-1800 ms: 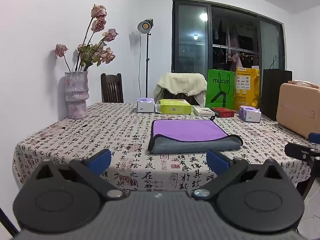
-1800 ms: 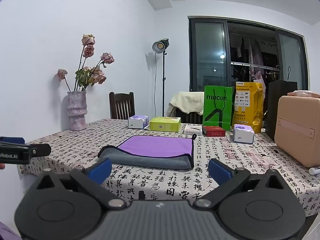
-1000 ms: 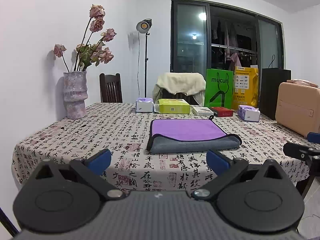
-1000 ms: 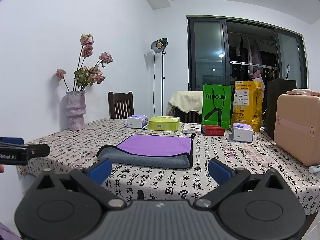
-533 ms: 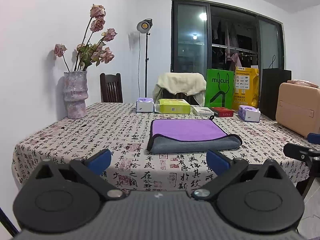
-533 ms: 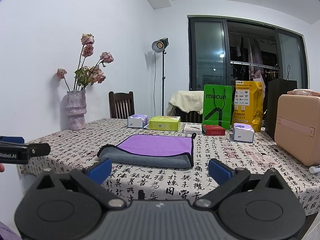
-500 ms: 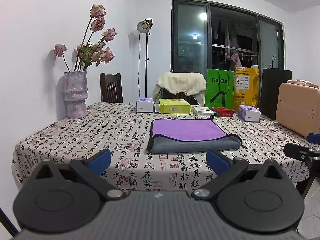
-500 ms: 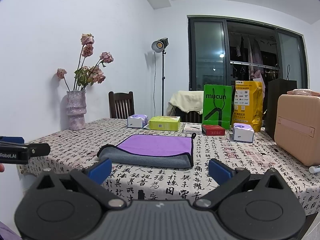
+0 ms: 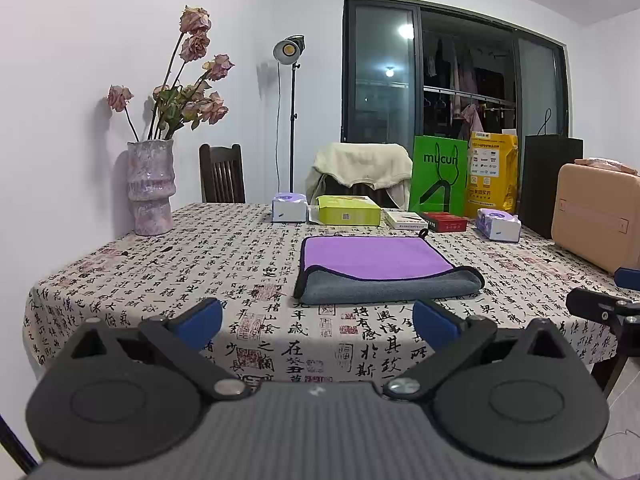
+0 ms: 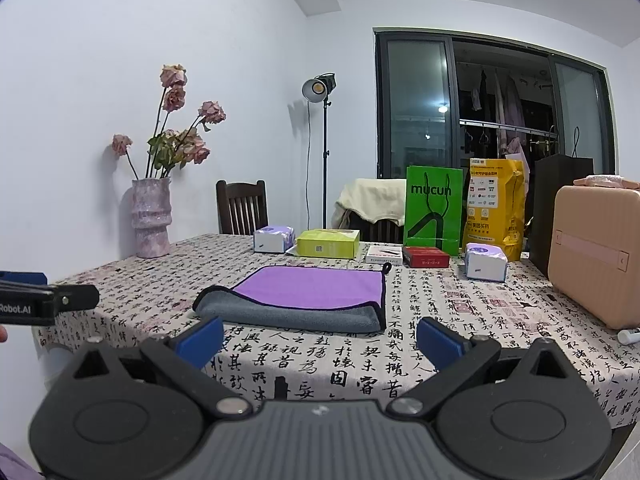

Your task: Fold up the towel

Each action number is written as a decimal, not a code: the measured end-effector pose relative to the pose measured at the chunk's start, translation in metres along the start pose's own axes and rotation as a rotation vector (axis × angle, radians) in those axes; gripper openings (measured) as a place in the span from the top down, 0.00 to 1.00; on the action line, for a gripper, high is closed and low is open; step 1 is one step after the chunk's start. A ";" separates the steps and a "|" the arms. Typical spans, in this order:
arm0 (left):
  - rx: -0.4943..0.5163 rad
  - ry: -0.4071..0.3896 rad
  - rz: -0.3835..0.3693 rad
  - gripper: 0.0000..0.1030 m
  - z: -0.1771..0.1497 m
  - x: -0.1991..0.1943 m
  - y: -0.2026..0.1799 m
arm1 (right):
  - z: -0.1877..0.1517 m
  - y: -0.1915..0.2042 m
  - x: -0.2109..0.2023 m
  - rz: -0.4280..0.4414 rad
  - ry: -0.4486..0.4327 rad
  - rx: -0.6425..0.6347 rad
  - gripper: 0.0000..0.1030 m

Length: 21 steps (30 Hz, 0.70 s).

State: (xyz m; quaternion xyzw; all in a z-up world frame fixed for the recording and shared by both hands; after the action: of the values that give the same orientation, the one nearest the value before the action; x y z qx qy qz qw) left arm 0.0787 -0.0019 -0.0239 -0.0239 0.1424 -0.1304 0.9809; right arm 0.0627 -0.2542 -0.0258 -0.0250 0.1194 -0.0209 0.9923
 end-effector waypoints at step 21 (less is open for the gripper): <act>0.001 0.005 -0.002 0.00 -0.001 0.001 -0.002 | -0.001 0.002 0.001 0.001 0.007 -0.001 0.00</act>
State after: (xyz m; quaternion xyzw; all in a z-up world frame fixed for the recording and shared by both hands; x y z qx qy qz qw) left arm 0.0785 -0.0039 -0.0251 -0.0235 0.1446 -0.1315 0.9804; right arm 0.0637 -0.2528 -0.0274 -0.0254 0.1229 -0.0206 0.9919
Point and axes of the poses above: each gripper's, at about its wrist camera, not at the fingertips, and x roughly the way its jaws point, y to its left, z to its top, the point moved 8 cm from there along x, roughly the way its jaws point, and after that the axes turned 15 degrees about -z, right-handed, at the moved point
